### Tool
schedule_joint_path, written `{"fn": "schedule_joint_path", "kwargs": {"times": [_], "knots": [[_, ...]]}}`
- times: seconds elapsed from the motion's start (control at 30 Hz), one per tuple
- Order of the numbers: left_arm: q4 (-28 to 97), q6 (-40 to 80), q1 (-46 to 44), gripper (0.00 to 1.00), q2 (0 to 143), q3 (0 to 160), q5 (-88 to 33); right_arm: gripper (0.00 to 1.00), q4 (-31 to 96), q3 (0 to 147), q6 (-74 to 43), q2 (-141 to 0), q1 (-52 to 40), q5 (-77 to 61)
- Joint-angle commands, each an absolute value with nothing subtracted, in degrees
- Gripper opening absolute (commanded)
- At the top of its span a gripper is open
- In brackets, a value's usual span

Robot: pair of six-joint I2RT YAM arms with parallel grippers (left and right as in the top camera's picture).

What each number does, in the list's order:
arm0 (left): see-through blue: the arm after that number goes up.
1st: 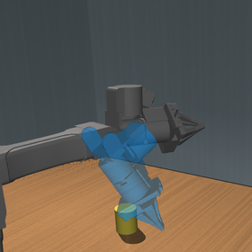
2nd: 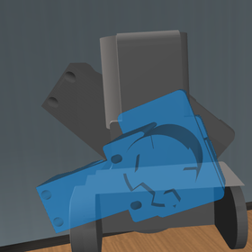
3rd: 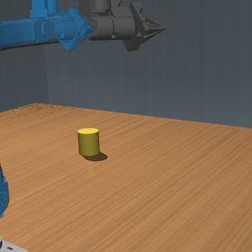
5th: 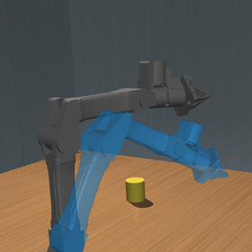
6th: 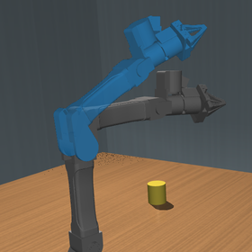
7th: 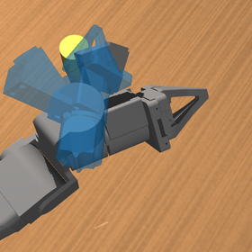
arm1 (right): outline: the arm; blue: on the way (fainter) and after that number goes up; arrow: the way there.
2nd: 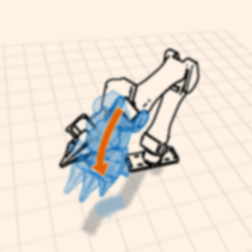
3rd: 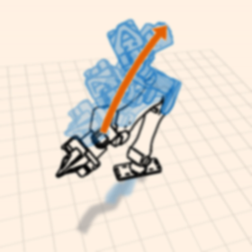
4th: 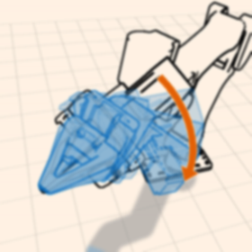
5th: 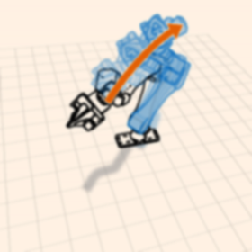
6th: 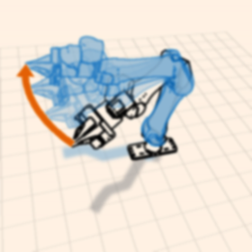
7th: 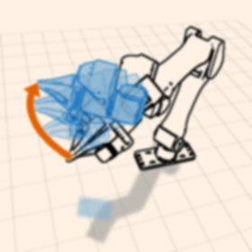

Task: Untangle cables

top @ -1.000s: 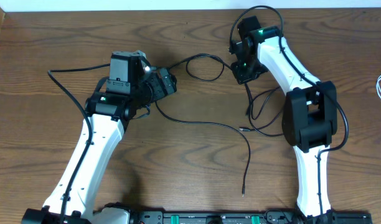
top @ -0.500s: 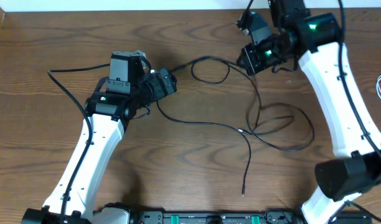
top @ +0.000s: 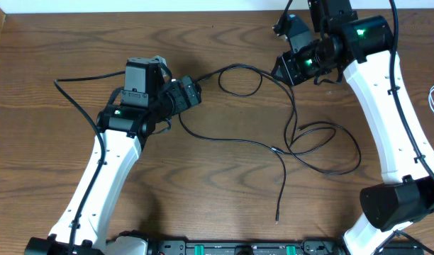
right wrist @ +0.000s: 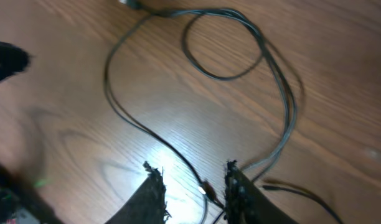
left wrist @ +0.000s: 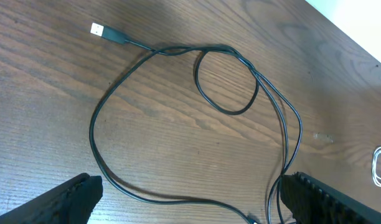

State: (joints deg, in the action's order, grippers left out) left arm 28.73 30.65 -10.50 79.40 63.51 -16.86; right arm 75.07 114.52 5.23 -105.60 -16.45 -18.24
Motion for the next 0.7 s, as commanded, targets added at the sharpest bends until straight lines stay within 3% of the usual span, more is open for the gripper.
{"fn": "schedule_joint_path", "kwargs": {"times": [0.0, 0.03, 0.07, 0.27, 0.5, 0.67], "knots": [[28.6, 30.9, -10.5, 0.98, 79.5, 63.9, -17.4, 0.57, 76.3, 114.6, -1.8, -104.8, -15.2, -10.4], [28.6, 30.9, -10.5, 0.98, 79.5, 63.9, -17.4, 0.64, 76.8, 114.6, -2.7, -104.6, -14.7, -9.5], [28.6, 30.9, -10.5, 0.98, 79.5, 63.9, -17.4, 0.66, 77.5, 114.6, -3.2, -104.2, -13.9, -9.2], [24.1, 30.2, -11.2, 0.96, 79.5, 63.9, -17.1, 0.68, 81.4, 114.6, -7.3, -102.5, -9.7, -9.1], [23.8, 19.6, -19.2, 0.97, 82.1, 64.6, -2.6, 0.70, 83.0, 114.6, -8.2, -102.3, -6.8, -9.1], [24.6, 19.1, -22.5, 0.97, 89.9, 69.5, -0.1, 0.72, 82.8, 114.6, -8.4, -102.3, -6.8, -9.1]]}}
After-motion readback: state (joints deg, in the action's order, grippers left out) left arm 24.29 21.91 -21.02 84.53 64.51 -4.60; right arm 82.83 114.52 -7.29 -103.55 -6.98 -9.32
